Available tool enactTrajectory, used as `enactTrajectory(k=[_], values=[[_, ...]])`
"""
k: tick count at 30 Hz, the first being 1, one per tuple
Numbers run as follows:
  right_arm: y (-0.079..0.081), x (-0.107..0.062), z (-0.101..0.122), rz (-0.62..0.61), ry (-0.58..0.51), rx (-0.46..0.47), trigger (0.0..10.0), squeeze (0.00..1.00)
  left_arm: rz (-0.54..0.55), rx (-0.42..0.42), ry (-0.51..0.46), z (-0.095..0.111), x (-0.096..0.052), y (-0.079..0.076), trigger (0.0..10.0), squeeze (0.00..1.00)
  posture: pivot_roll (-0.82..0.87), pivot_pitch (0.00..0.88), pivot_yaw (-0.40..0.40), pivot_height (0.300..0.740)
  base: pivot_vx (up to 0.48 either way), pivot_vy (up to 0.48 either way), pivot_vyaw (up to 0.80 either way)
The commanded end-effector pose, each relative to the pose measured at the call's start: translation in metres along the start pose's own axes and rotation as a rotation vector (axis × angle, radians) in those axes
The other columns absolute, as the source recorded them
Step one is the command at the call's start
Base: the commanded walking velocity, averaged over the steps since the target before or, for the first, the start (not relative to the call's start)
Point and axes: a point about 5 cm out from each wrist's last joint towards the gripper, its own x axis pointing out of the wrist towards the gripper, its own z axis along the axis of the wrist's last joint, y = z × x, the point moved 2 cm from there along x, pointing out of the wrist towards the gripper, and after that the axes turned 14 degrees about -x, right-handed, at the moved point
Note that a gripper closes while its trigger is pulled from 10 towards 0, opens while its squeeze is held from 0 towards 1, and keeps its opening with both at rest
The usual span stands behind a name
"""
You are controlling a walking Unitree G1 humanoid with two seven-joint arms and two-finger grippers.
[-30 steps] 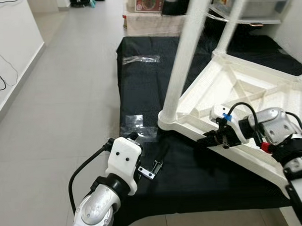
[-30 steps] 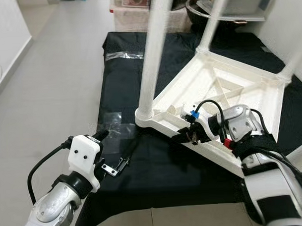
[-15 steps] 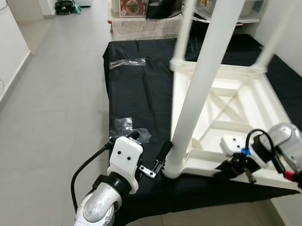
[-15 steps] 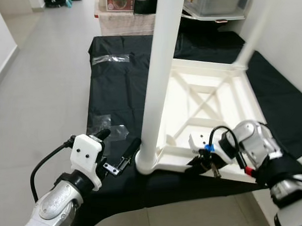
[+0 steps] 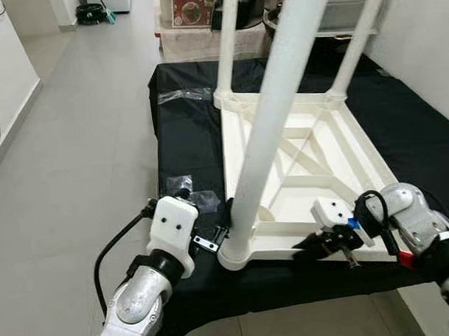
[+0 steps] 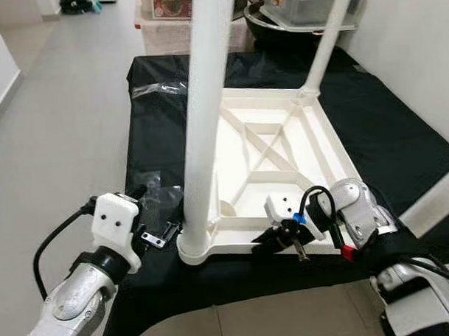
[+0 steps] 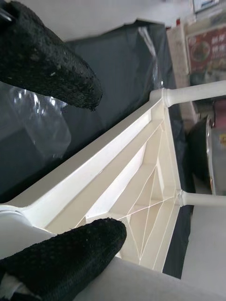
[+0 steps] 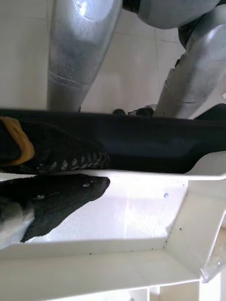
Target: Building children table
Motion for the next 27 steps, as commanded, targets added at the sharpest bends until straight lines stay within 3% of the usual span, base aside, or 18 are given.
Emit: enactTrajectory(k=[1, 9, 18, 27], values=[[-0.022, 0.009, 0.04, 0.007, -0.112, -0.224, 0.0, 0.0, -0.092, -0.035, 0.058, -0.012, 0.001, -0.018, 10.0, 0.0, 0.07, 0.082, -0.05, 0.74, 0.0, 0.0, 0.0], [-0.026, 0.026, 0.047, 0.049, -0.128, -0.3, 0.0, 0.0, -0.091, -0.034, 0.058, -0.013, 0.002, -0.018, 10.0, 0.0, 0.08, 0.091, -0.064, 0.74, 0.0, 0.0, 0.0], [-0.03, 0.033, 0.044, 0.039, -0.109, -0.338, 0.0, 0.0, -0.079, -0.042, 0.071, -0.016, -0.001, -0.016, 10.0, 0.0, 0.08, 0.099, -0.064, 0.74, 0.0, 0.0, 0.0], [-0.041, 0.038, 0.047, -0.015, -0.09, -0.378, 0.0, 0.0, 0.204, 0.057, 0.056, -0.014, -0.023, 0.031, 10.0, 0.0, 0.09, 0.103, -0.064, 0.74, 0.0, 0.0, 0.0]])
